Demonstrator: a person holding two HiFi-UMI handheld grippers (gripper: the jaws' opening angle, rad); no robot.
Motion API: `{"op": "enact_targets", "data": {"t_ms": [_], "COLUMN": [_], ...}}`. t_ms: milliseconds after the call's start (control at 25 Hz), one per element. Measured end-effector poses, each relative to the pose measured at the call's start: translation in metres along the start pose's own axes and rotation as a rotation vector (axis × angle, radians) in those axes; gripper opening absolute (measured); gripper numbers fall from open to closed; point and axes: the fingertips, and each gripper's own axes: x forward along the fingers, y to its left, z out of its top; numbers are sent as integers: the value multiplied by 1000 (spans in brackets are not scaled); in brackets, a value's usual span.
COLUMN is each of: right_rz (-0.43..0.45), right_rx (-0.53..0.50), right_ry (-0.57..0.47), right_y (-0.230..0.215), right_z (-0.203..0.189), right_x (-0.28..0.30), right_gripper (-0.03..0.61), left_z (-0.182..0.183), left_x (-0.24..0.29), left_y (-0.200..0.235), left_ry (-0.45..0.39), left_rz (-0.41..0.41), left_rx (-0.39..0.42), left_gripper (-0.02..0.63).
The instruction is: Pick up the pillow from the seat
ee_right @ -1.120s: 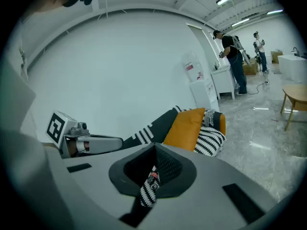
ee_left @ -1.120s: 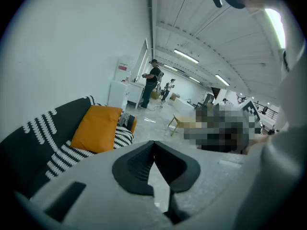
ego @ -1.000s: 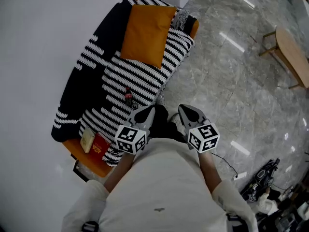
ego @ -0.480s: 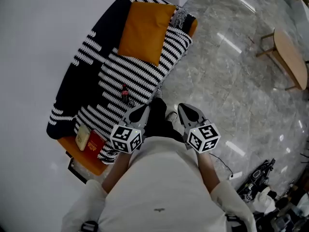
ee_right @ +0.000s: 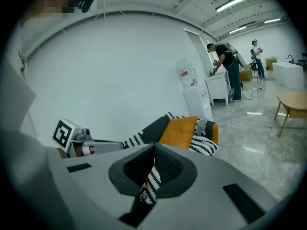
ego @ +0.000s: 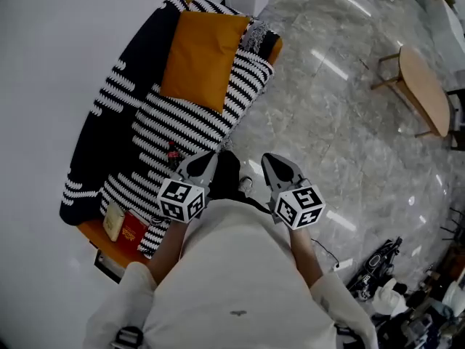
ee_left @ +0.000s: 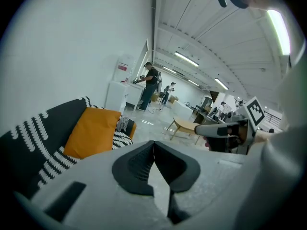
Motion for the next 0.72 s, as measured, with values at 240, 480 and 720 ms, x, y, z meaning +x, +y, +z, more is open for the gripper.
{"op": "enact_targets", "data": {"t_ms": [240,480,720], "right_rz": [-35,-35,-18], "right_rx": [-20,-46,-82], "right_ry": [-29,-28,20], "right_y": [-28,-33,-24], "right_z": [56,104,120], "right_x": [47,101,151], "right_gripper": [8,8,8], "left_z": [60,102,113], "left_x": [43,66,79], "left_y": [44,88,137], "left_ry": [-33,-59,-43], "left_rz": [-18,-27,-21], "left_rx": [24,9,-30], "left_gripper": [11,11,12]}}
